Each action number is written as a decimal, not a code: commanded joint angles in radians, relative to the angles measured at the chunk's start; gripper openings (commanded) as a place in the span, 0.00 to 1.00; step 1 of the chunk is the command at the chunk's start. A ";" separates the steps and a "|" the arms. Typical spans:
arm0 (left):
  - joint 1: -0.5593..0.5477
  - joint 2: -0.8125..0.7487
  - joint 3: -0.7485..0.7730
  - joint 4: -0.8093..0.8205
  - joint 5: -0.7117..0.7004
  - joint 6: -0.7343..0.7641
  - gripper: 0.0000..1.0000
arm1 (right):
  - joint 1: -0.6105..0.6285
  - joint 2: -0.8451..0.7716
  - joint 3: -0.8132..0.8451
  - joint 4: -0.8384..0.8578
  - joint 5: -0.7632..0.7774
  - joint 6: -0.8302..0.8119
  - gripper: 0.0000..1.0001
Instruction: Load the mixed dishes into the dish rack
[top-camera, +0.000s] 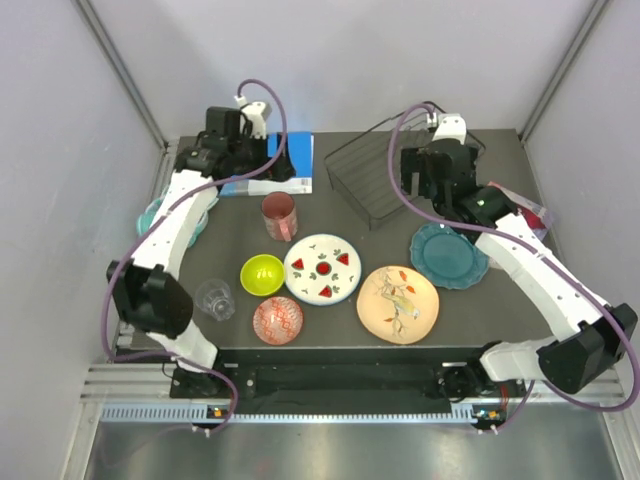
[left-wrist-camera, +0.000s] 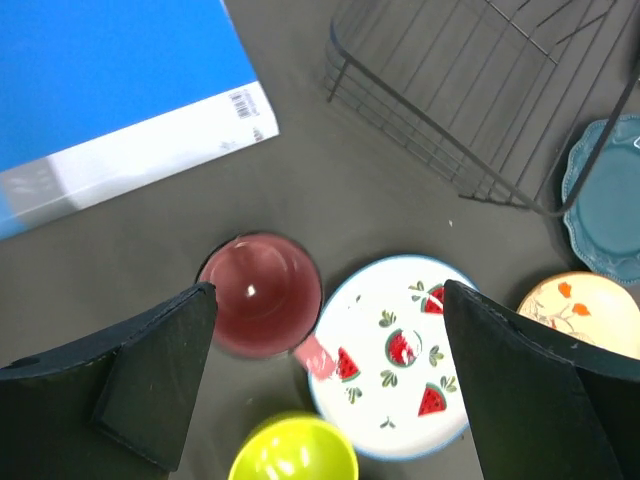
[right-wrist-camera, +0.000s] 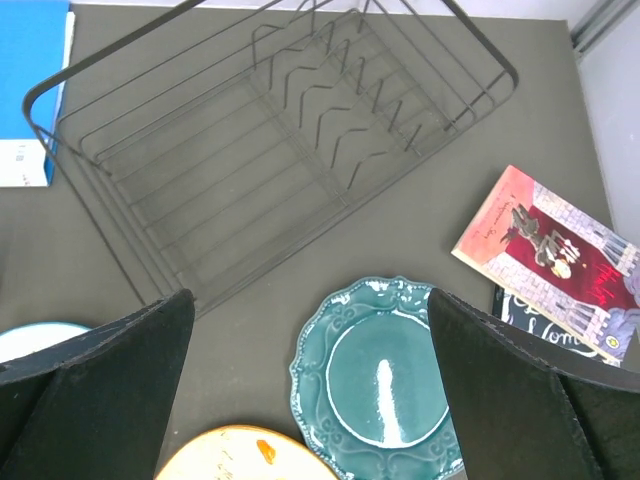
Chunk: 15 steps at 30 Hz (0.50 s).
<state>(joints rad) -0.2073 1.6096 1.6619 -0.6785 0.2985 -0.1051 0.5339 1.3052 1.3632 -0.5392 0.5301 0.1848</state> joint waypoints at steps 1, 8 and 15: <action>-0.023 0.111 0.084 0.140 -0.007 -0.094 0.99 | -0.005 -0.020 0.011 0.031 0.073 0.036 1.00; -0.208 0.352 0.236 0.174 -0.218 -0.240 0.99 | -0.017 -0.116 -0.084 0.002 0.139 0.102 1.00; -0.294 0.495 0.325 0.169 -0.257 -0.360 0.99 | -0.020 -0.222 -0.157 -0.044 0.171 0.143 1.00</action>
<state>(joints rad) -0.4801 2.0762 1.9091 -0.5465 0.1001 -0.3698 0.5247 1.1458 1.2236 -0.5602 0.6514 0.2859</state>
